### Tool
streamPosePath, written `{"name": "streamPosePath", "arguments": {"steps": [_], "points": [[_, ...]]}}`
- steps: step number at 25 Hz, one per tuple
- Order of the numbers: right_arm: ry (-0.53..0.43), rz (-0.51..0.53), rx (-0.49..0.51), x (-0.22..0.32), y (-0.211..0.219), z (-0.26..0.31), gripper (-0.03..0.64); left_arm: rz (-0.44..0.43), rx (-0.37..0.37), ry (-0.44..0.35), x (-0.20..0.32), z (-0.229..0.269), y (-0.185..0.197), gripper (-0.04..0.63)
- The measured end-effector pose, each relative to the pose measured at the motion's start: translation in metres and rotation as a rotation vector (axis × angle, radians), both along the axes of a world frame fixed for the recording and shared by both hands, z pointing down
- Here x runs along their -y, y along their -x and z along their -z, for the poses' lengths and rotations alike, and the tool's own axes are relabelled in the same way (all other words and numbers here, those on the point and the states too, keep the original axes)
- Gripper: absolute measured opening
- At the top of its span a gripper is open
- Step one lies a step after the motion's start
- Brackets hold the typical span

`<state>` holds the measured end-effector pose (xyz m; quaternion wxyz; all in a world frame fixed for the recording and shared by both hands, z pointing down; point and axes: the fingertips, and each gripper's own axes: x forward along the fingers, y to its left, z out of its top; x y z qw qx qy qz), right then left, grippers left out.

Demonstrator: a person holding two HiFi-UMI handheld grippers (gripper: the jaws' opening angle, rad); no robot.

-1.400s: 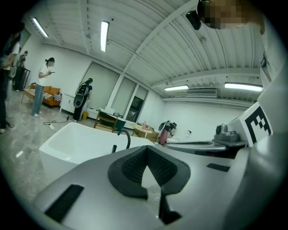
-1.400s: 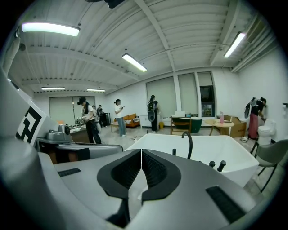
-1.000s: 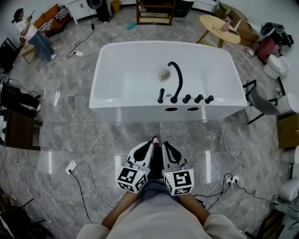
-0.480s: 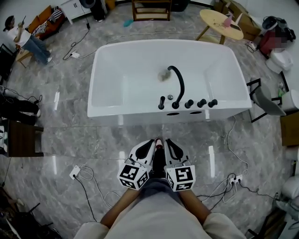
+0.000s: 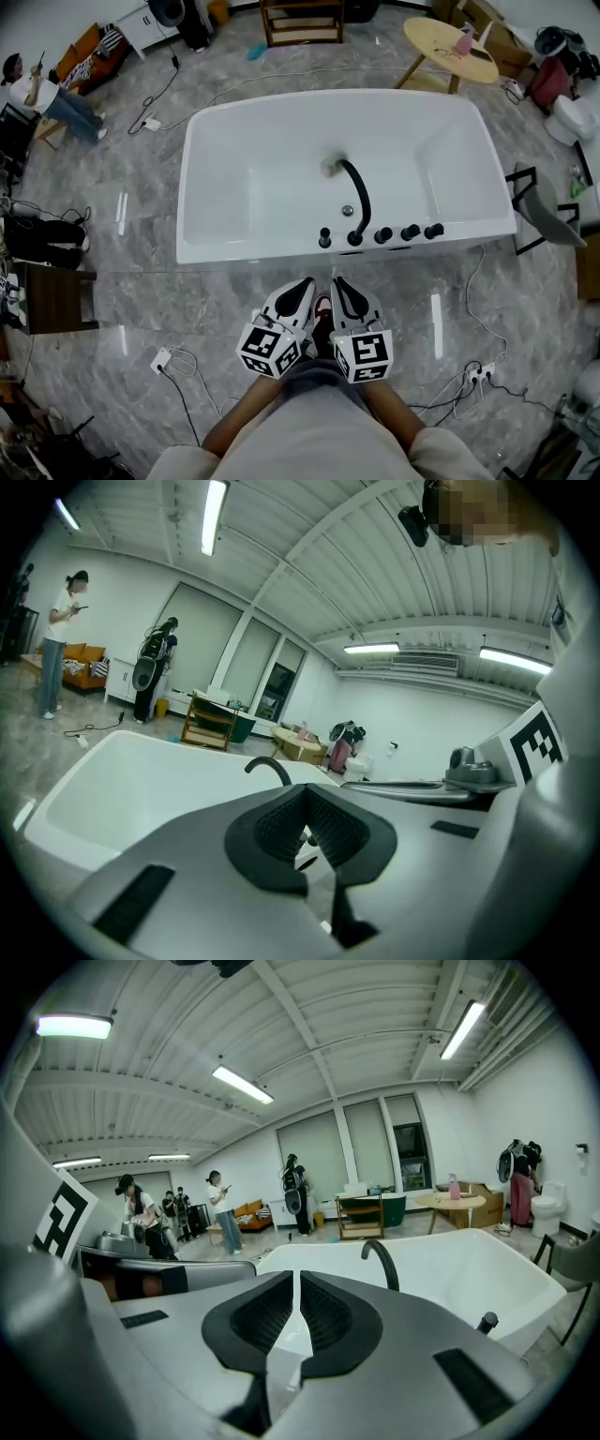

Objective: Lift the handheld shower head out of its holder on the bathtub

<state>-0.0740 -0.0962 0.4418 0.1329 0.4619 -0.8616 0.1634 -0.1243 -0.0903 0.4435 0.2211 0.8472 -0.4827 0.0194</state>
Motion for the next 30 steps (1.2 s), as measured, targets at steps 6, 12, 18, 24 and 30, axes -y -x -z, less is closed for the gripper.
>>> {"name": "streamPosePath", "arguments": {"steps": [6, 12, 18, 24, 30], "points": [[0.017, 0.009, 0.005, 0.033, 0.001, -0.020, 0.021, 0.009, 0.033, -0.005, 0.032, -0.010, -0.004, 0.005], [0.053, 0.011, -0.015, 0.046, 0.003, -0.045, 0.024, -0.004, 0.010, 0.049, 0.046, -0.033, -0.006, 0.005], [0.079, -0.003, -0.050, 0.065, 0.009, -0.077, 0.067, -0.010, 0.021, 0.056, 0.058, -0.053, -0.003, 0.005], [0.107, -0.041, -0.076, 0.082, 0.015, -0.111, 0.095, 0.013, 0.033, 0.036, 0.069, -0.069, 0.008, 0.005], [0.124, -0.056, -0.119, 0.098, 0.014, -0.154, 0.116, 0.003, 0.044, 0.045, 0.073, -0.085, 0.008, 0.005]]}}
